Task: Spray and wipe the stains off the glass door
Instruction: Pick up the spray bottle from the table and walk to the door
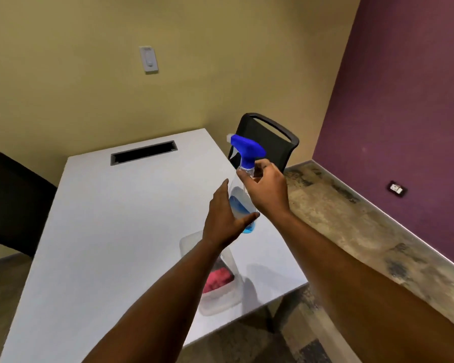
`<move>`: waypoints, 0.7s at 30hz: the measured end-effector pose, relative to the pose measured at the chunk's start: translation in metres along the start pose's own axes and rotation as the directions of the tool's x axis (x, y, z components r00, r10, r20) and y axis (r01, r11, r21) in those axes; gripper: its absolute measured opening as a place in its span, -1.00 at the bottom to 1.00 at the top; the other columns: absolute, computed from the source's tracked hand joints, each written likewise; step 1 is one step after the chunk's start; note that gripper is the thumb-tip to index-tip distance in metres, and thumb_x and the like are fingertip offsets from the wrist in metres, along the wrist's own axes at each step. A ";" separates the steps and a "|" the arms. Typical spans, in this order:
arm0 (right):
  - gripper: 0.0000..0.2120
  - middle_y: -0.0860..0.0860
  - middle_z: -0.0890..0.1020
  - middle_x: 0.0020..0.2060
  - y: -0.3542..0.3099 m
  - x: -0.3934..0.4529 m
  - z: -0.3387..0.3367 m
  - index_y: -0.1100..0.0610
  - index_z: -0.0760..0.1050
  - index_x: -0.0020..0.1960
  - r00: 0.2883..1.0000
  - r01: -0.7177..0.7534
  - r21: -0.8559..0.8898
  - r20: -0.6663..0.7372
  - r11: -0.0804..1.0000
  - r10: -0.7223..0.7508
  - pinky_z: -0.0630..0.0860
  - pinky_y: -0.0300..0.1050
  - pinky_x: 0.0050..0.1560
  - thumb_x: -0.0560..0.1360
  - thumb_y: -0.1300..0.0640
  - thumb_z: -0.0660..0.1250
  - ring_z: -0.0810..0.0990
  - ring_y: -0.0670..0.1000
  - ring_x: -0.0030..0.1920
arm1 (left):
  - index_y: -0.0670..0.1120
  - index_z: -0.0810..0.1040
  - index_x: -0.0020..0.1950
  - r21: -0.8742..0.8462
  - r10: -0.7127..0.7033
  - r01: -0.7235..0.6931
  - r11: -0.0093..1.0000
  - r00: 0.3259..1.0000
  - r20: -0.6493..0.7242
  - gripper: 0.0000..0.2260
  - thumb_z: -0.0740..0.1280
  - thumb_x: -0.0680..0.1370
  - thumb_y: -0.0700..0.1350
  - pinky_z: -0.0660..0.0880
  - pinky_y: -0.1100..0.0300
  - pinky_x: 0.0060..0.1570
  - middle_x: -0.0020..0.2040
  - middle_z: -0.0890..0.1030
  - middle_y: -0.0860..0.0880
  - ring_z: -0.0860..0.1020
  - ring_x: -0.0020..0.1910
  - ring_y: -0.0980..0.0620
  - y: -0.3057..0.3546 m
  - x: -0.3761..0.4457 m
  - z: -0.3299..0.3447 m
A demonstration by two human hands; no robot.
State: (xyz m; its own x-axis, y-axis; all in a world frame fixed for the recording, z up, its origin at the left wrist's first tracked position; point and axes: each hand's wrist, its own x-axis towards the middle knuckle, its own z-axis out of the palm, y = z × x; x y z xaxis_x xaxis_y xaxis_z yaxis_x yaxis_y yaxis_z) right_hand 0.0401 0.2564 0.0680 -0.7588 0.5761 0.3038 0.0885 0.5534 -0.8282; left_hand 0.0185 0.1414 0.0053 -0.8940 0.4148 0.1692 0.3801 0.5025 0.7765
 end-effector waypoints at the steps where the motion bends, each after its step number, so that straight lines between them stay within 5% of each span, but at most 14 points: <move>1: -0.57 -0.03 0.60 0.04 0.004 0.001 -0.013 0.03 0.46 0.23 0.999 -0.001 -0.004 -0.033 1.000 0.001 0.49 -0.22 -0.05 0.49 -0.20 0.39 0.60 -0.03 -0.02 | 0.05 0.04 0.62 -0.025 0.036 -0.035 0.999 0.999 0.011 -0.05 0.47 0.40 0.31 0.22 0.15 0.43 0.61 0.19 0.06 0.25 0.52 0.10 0.012 0.001 0.010; 7: -0.61 -0.04 0.61 -0.03 0.034 0.005 -0.096 0.03 0.45 0.15 0.985 -0.006 -0.012 -0.174 1.000 0.004 0.61 -0.08 0.01 0.49 -0.20 0.39 0.60 -0.05 -0.06 | 0.05 0.12 0.60 -0.148 0.176 -0.168 0.975 0.984 0.041 -0.07 0.43 0.37 0.38 0.39 0.16 0.34 0.50 0.38 0.07 0.40 0.40 0.14 0.074 0.011 0.080; 12: -0.69 -0.08 0.56 -0.10 0.065 0.007 -0.174 -0.01 0.40 0.06 0.969 -0.041 -0.038 -0.247 0.998 0.030 0.49 -0.24 -0.09 0.49 -0.14 0.42 0.55 -0.10 -0.11 | 0.03 0.24 0.50 -0.220 0.288 -0.256 0.941 0.949 0.129 -0.21 0.53 0.40 0.23 0.52 0.09 0.30 0.38 0.50 0.04 0.51 0.28 0.11 0.131 0.016 0.143; 16: -0.70 -0.06 0.63 -0.09 0.102 0.014 -0.233 -0.04 0.44 0.07 0.951 -0.086 0.030 -0.295 0.996 0.091 0.57 -0.10 -0.06 0.48 -0.16 0.42 0.61 -0.06 -0.08 | 0.01 0.21 0.51 -0.233 0.409 -0.357 0.904 0.882 0.234 -0.20 0.55 0.41 0.11 0.39 0.33 0.20 0.41 0.46 0.03 0.41 0.24 0.23 0.175 0.019 0.191; 21: -0.89 0.03 0.62 -0.08 0.136 0.019 -0.316 -0.06 0.51 -0.11 0.951 -0.149 0.188 -0.241 0.971 0.193 0.49 -0.17 -0.11 0.50 0.00 0.43 0.59 -0.07 -0.13 | 0.06 0.28 0.43 -0.356 0.522 -0.404 0.843 0.774 0.357 -0.29 0.57 0.40 0.07 0.51 0.27 0.15 0.25 0.53 0.15 0.53 0.16 0.23 0.228 0.022 0.254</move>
State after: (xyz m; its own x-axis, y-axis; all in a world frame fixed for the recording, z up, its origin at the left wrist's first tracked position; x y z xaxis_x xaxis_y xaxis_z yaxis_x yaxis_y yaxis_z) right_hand 0.2417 0.5331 0.1101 -0.5495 0.7995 0.2428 0.0774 0.3380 -0.9379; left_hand 0.1453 0.4580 0.0319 -0.4091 0.8546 0.3197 0.5974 -0.0140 0.8018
